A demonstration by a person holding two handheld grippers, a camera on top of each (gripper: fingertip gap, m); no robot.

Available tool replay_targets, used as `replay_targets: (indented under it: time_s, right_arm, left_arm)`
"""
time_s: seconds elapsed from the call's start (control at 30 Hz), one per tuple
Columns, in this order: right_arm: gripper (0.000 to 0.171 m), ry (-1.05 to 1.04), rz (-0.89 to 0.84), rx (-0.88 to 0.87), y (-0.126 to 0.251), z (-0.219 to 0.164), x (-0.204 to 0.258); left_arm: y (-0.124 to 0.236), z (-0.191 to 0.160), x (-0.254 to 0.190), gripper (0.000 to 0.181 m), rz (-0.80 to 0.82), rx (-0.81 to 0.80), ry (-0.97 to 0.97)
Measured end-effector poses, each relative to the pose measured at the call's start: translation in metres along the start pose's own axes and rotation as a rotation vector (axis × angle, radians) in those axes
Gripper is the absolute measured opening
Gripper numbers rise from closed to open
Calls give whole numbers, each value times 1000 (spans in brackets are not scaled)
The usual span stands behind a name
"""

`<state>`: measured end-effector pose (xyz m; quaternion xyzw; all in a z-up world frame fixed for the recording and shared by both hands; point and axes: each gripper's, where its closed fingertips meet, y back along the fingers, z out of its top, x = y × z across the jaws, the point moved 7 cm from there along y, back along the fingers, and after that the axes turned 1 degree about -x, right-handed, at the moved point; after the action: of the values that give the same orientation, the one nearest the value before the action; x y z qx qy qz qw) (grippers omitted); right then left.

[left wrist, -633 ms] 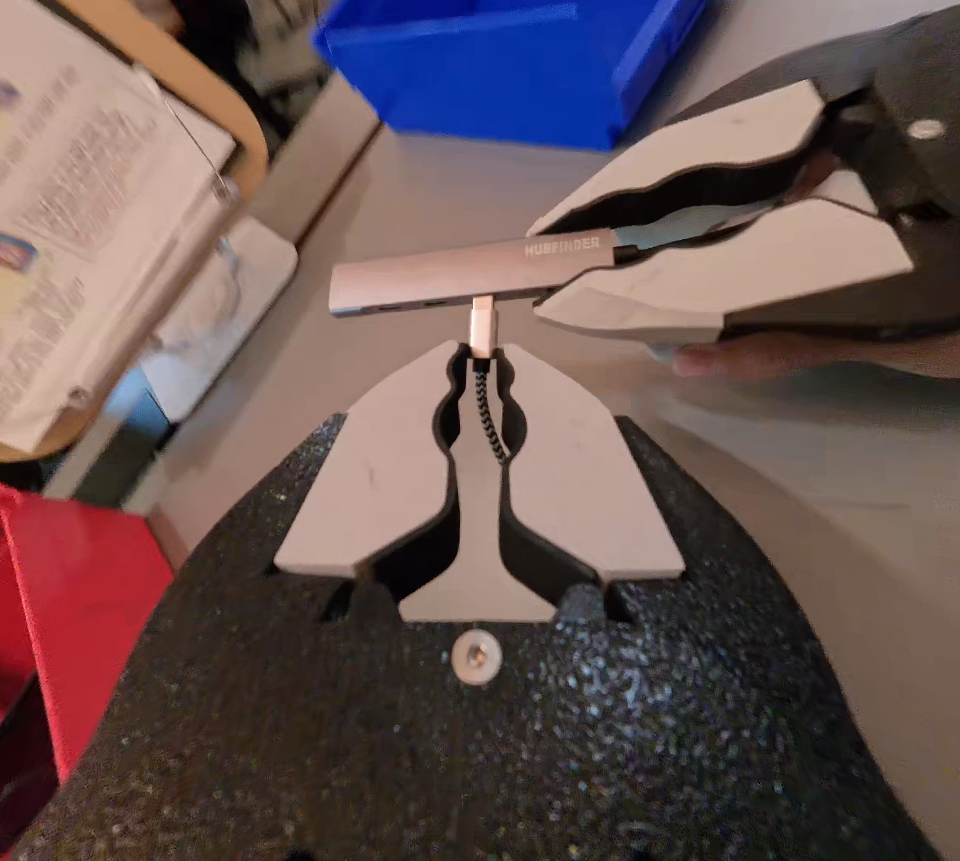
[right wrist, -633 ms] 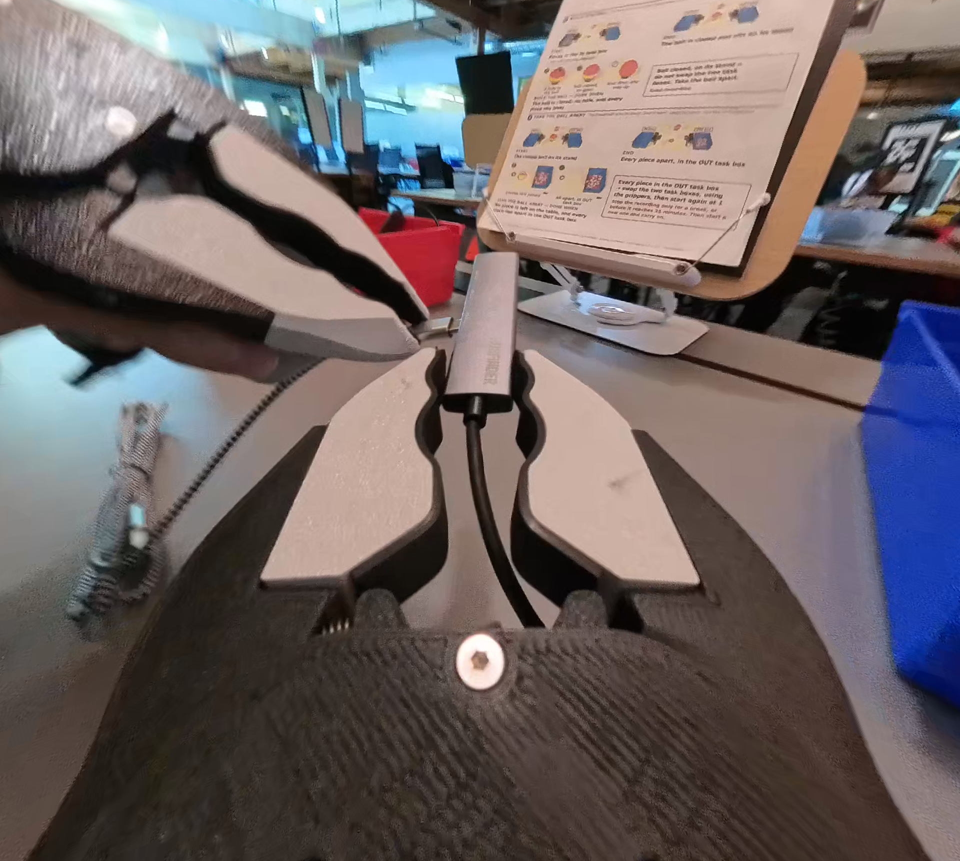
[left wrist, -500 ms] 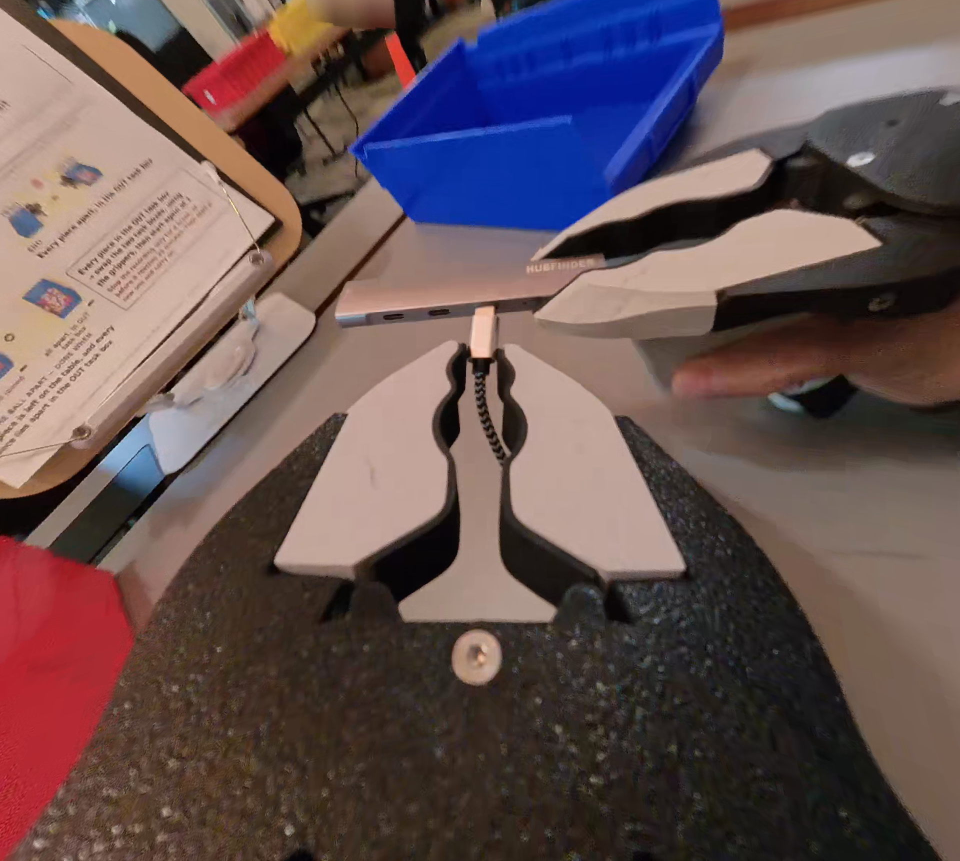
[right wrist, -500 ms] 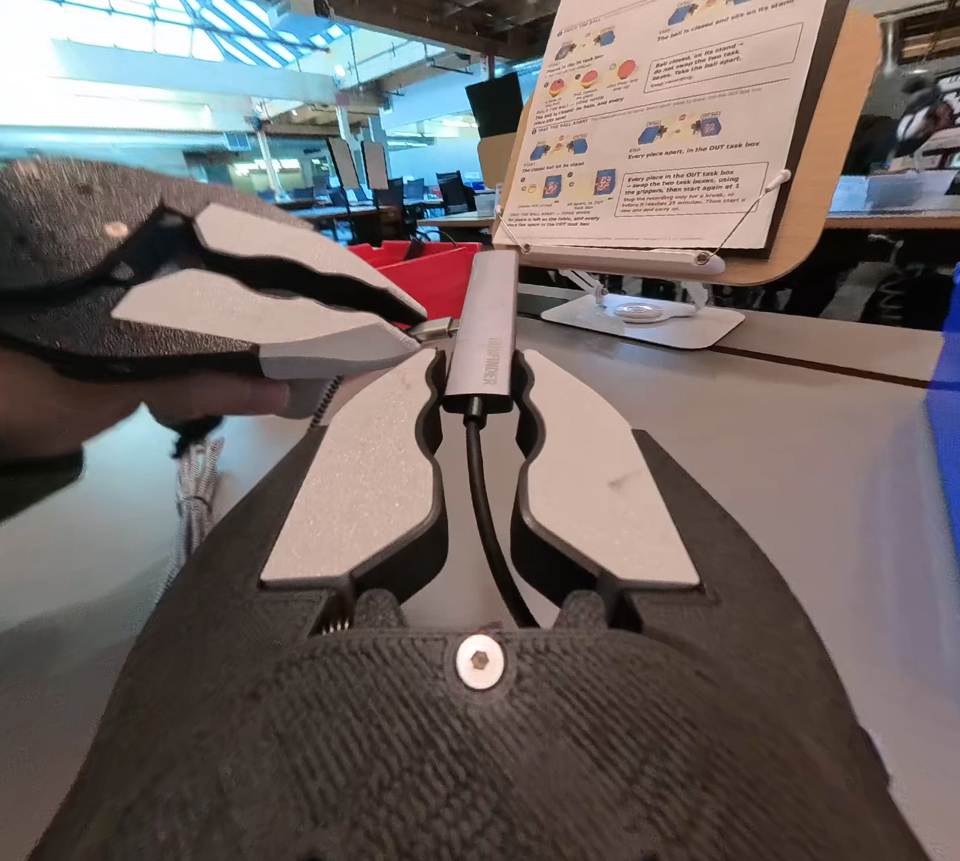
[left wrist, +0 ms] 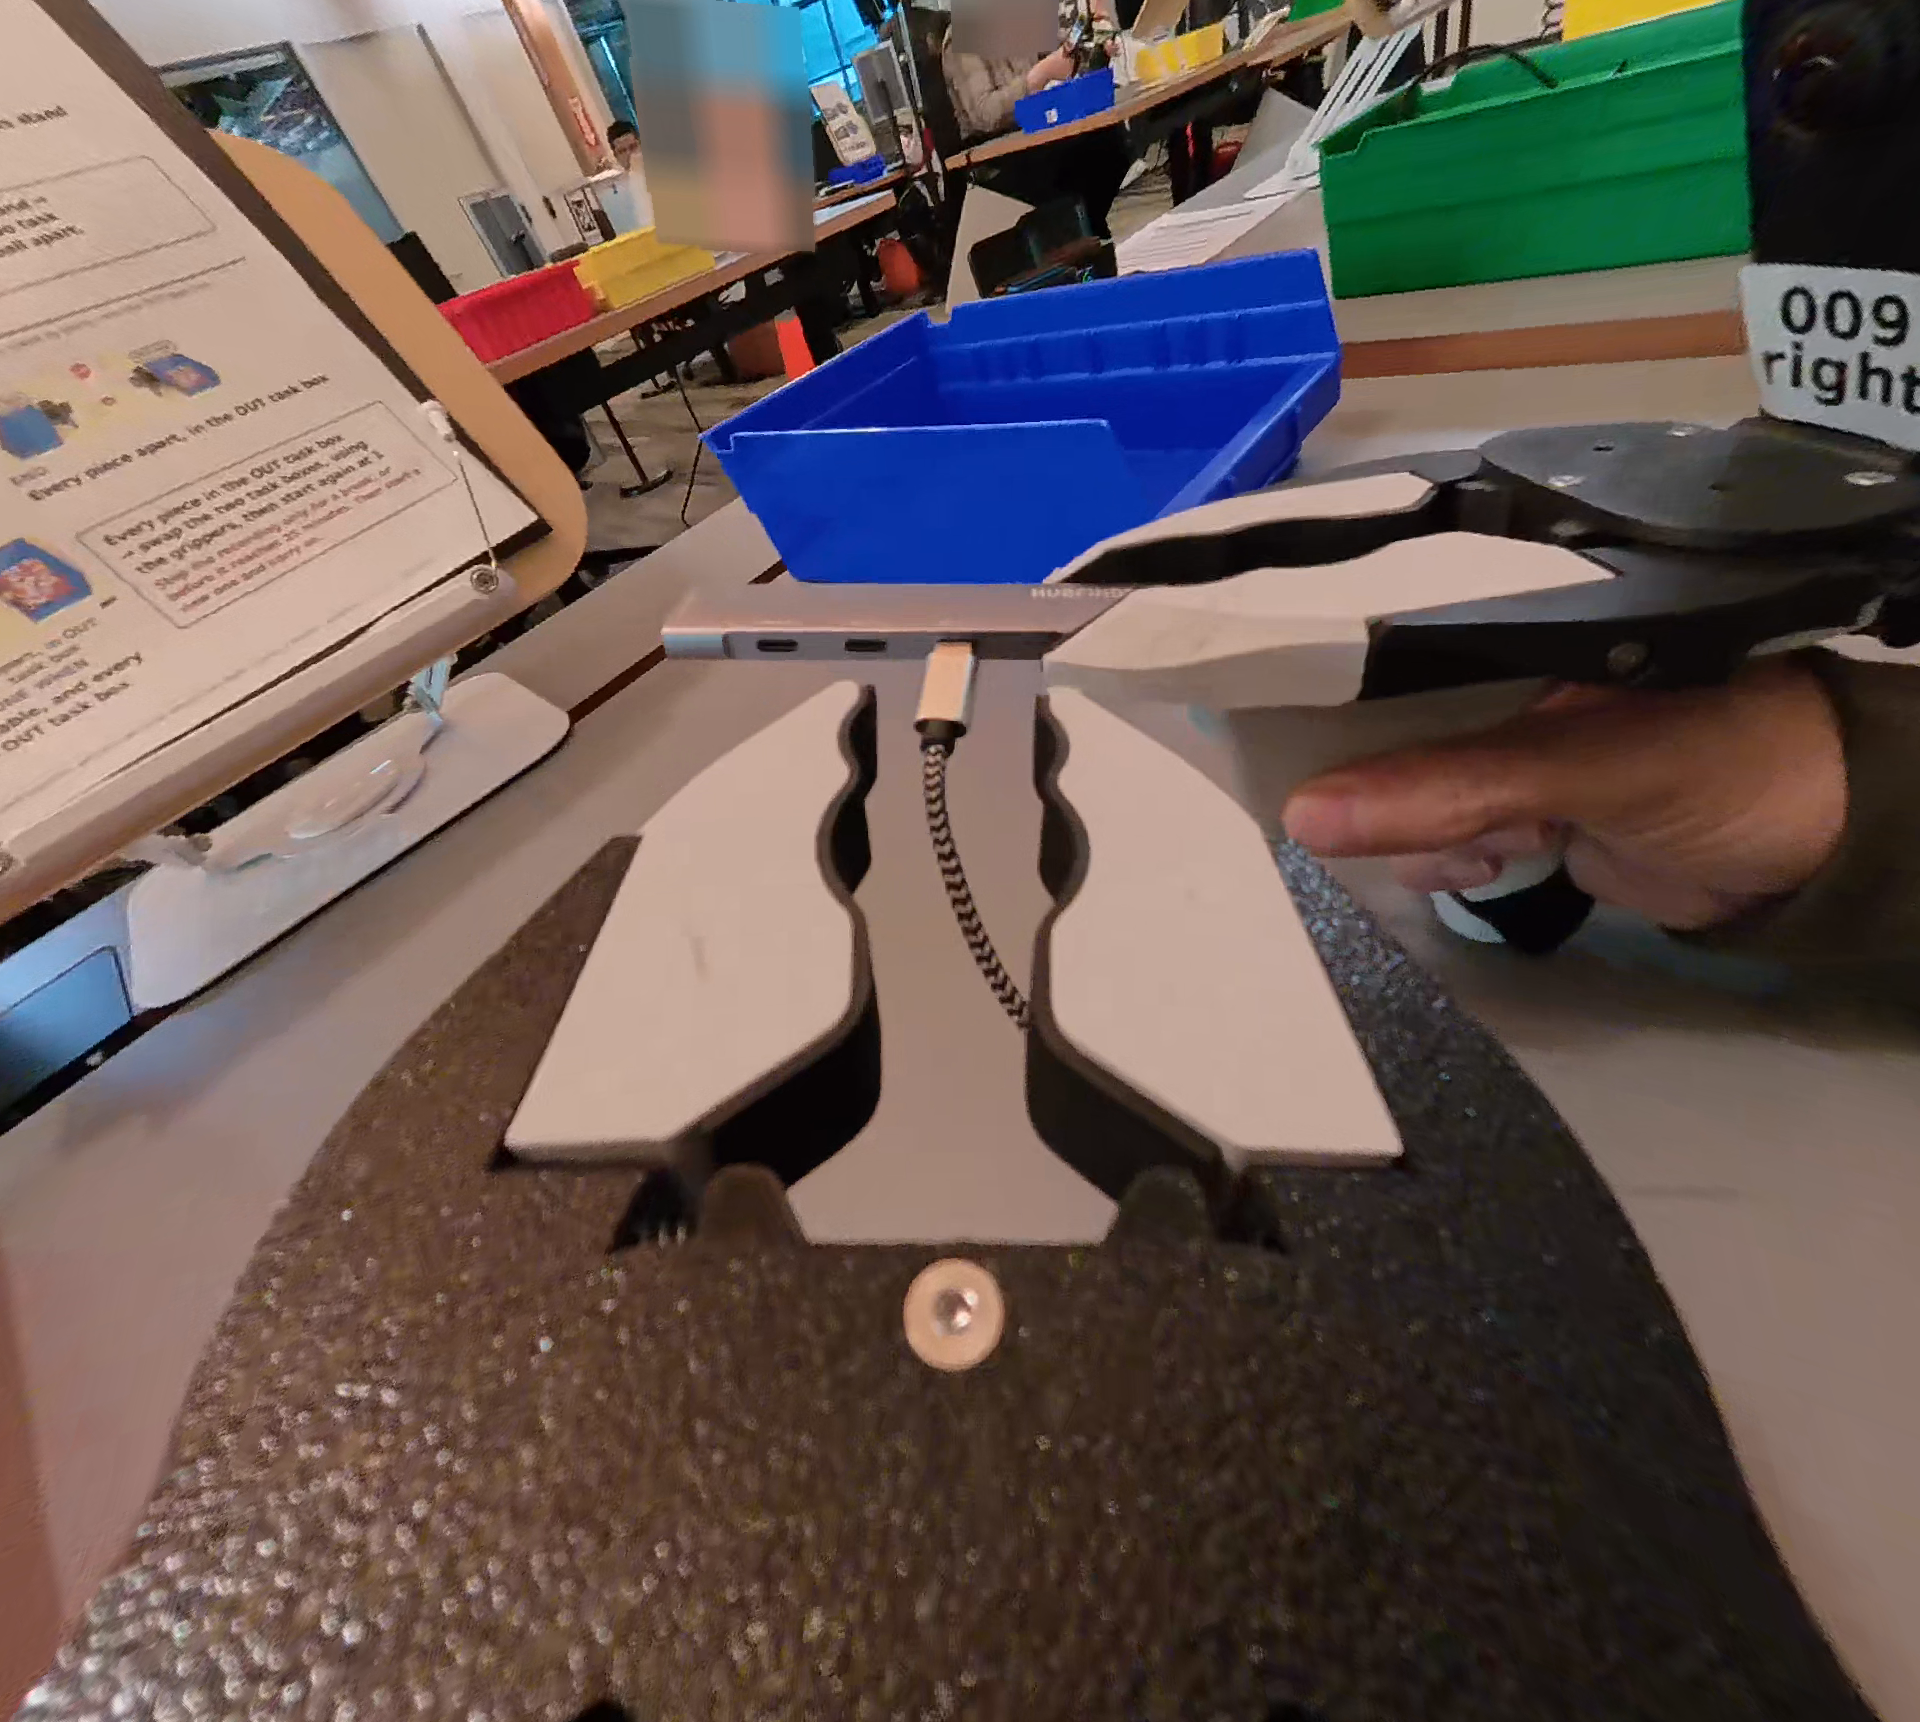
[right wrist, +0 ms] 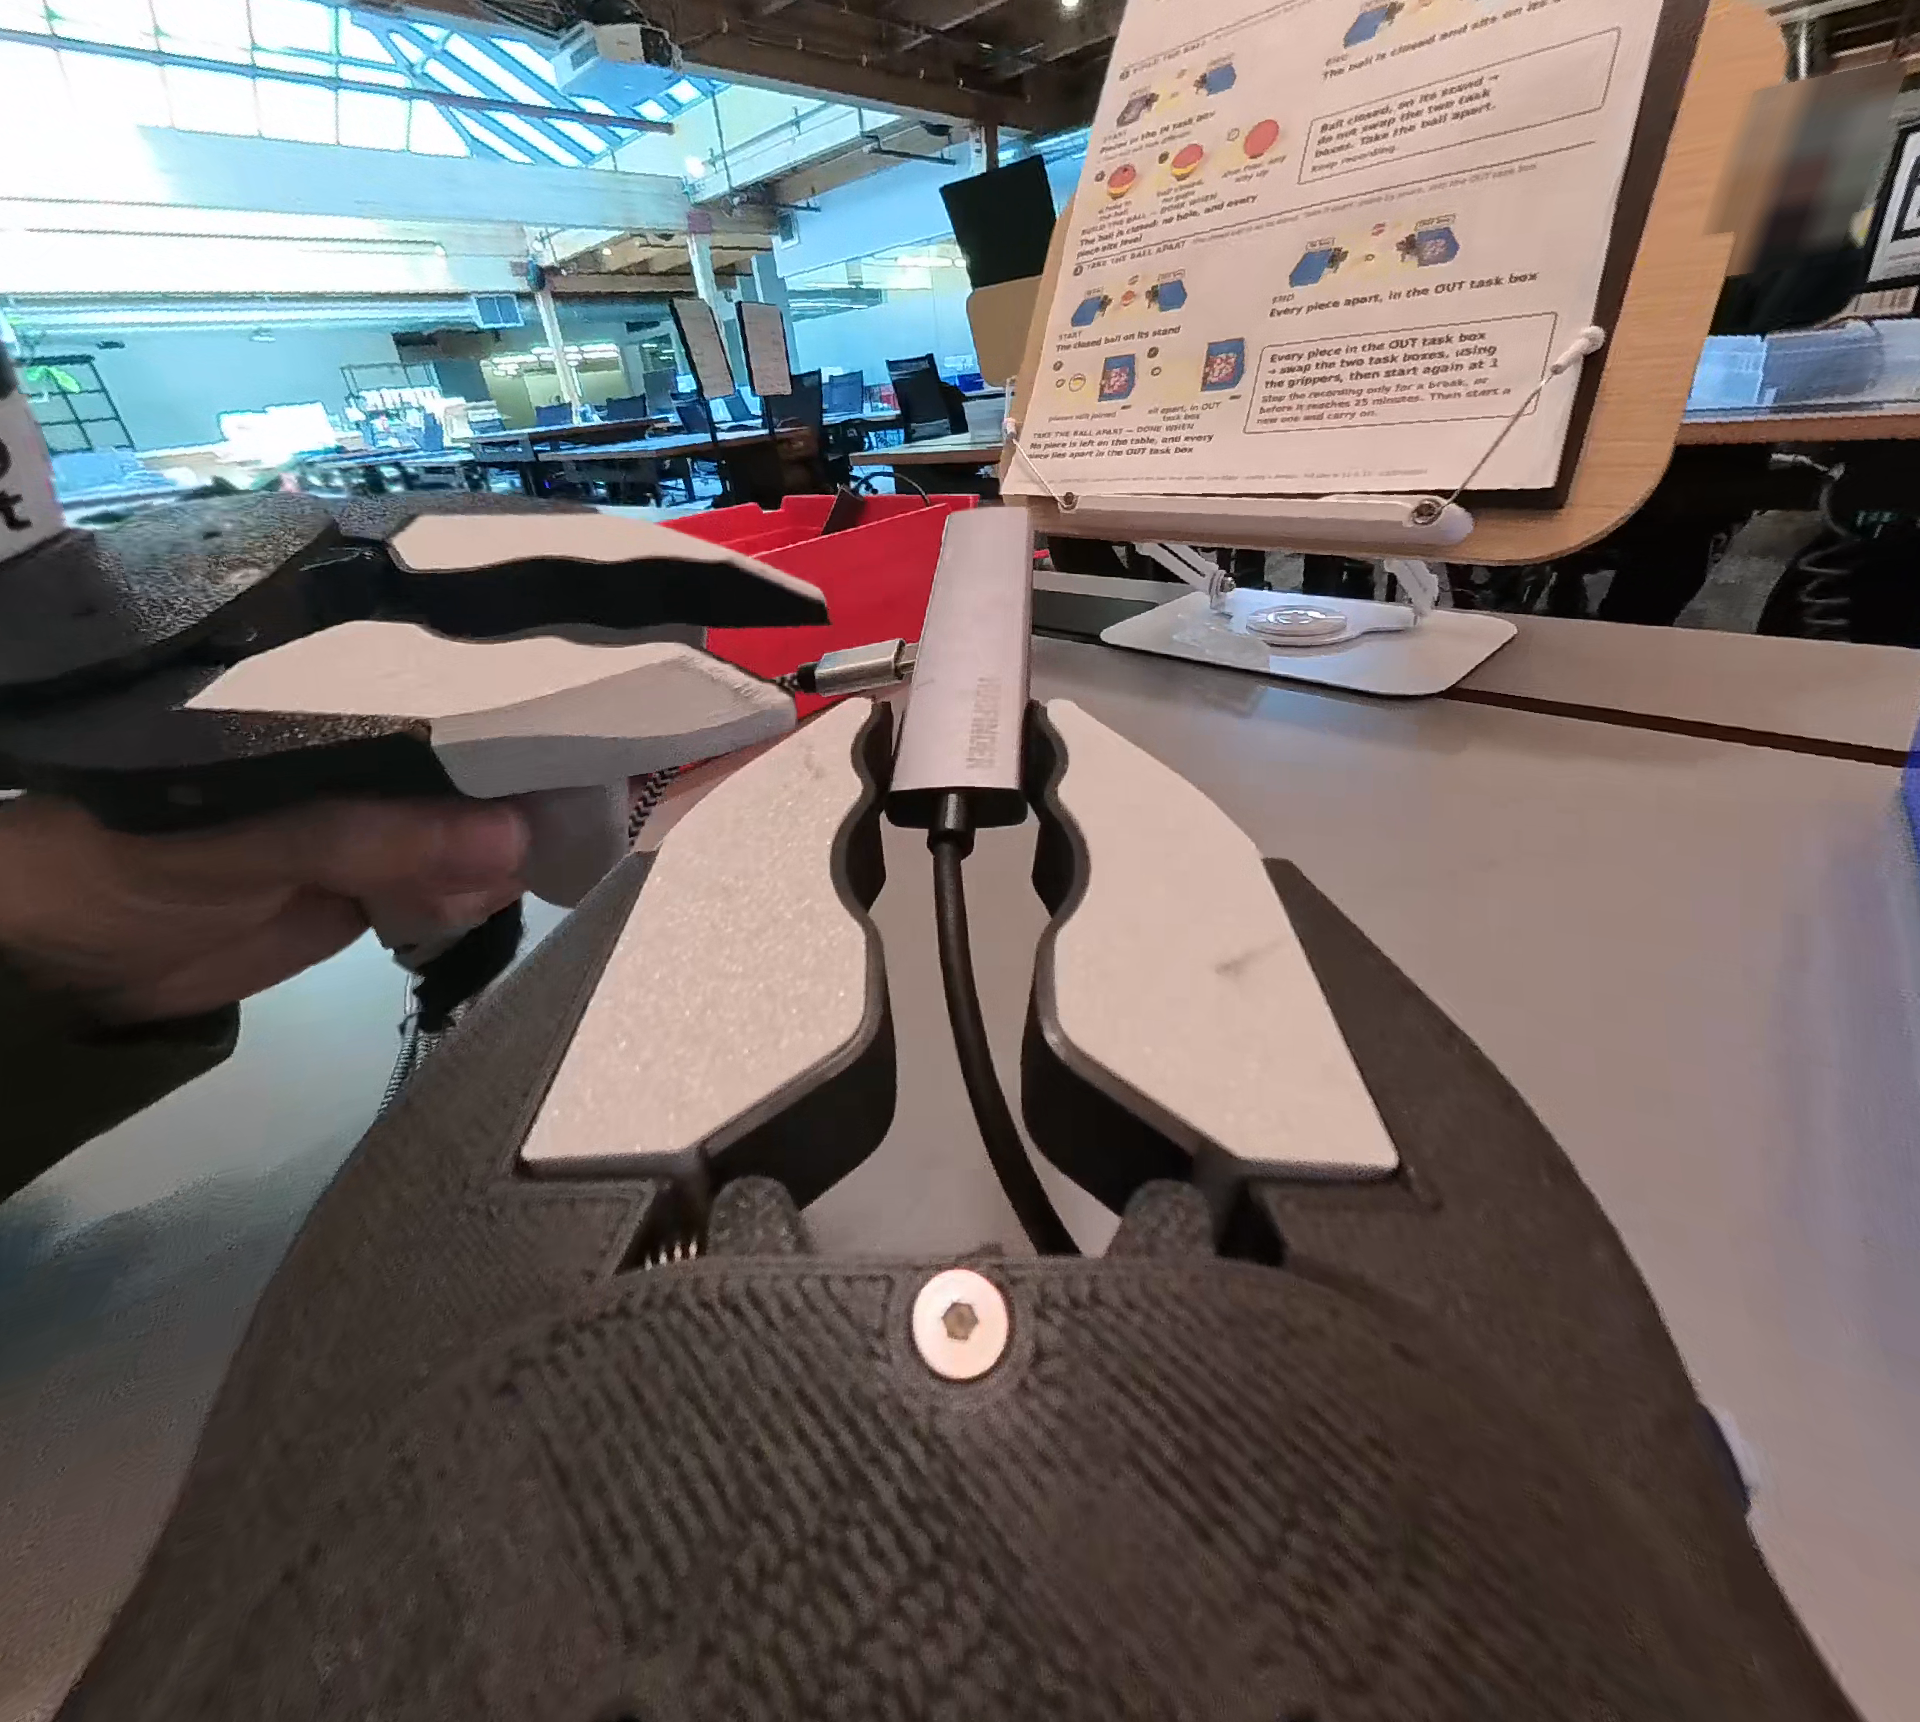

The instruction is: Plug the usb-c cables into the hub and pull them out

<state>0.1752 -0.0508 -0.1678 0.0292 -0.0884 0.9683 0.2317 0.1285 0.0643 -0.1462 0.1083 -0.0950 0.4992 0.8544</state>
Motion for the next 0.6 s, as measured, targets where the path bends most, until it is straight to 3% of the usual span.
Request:
replay_targets:
  time_s: [0.03, 0.2, 0.4, 0.6]
  right_arm:
    - [25, 1, 6, -3, 0, 0, 1]
    - [25, 1, 7, -16, 0, 0, 2]
    - [25, -6, 21, -11, 0, 0, 3]
    - [26, 62, 11, 22, -1, -1, 6]
  left_arm:
    - [-1, -1, 0, 27, 2, 1, 9]
    - [-4, -3, 0, 13, 27, 3, 35]
    - [-4, -6, 1, 11, 35, -23, 82]
    - [-2, -1, -2, 10, 85, -13, -14]
